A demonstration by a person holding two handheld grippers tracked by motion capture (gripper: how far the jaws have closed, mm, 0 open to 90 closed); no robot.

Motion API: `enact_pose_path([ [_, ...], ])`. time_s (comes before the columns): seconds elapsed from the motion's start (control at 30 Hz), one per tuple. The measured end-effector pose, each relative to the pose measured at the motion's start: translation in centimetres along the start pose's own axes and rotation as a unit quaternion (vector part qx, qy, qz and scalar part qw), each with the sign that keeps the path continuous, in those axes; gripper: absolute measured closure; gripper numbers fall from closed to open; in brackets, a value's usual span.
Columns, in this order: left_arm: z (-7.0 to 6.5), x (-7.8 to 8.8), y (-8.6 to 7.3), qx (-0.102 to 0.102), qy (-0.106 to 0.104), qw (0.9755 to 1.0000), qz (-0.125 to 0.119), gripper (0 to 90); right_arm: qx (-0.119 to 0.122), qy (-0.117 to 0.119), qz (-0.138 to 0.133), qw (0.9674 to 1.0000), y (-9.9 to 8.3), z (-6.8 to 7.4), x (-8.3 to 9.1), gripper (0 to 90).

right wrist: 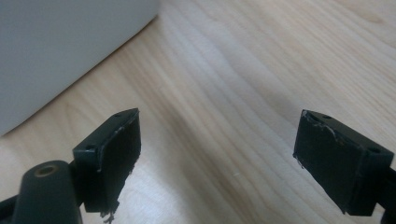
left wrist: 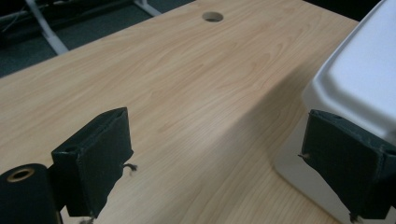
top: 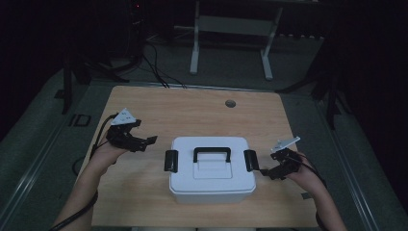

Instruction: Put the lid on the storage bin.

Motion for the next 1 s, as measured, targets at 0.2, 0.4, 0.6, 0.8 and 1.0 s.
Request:
enact_pose_path([
  [0.2, 0.7, 0.9, -2.3, 0.030, -0.003, 0.9992, -0.028, 8.4, -0.028, -0.018, -0.022, 0.9992, -0.3, -0.4, -0.4, 13.8],
  [0.4, 1.4, 1.2, -4.5, 0.043, 0.016, 0.9984, -0.032, 8.4, -0.065, -0.059, -0.052, 0.9948, -0.5, -1.1, -0.9, 13.5],
  [0.6, 1.4, 1.5, -6.3, 0.050, 0.026, 0.9976, -0.039, 8.4, -0.100, -0.096, -0.086, 0.9866, -0.7, -1.6, -1.1, 12.5],
  [0.8, 1.0, 1.8, -7.7, 0.041, 0.040, 0.9975, -0.042, 8.4, -0.124, -0.115, -0.104, 0.9801, -1.3, -1.6, -1.5, 12.4],
  [1.0, 0.7, 2.4, -9.4, 0.052, 0.047, 0.9962, -0.051, 8.4, -0.133, -0.126, -0.109, 0.9770, -1.9, -1.5, -1.8, 12.3],
])
Point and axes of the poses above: each handheld gripper's, and its own axes: x roughly backward along the jaws, y roughly out of its top, z roughly to its left, the point moved 5 cm from there along -x, roughly forward along the jaws, and after that the axes turned 8 degrees about -y, right-handed, at the moved point
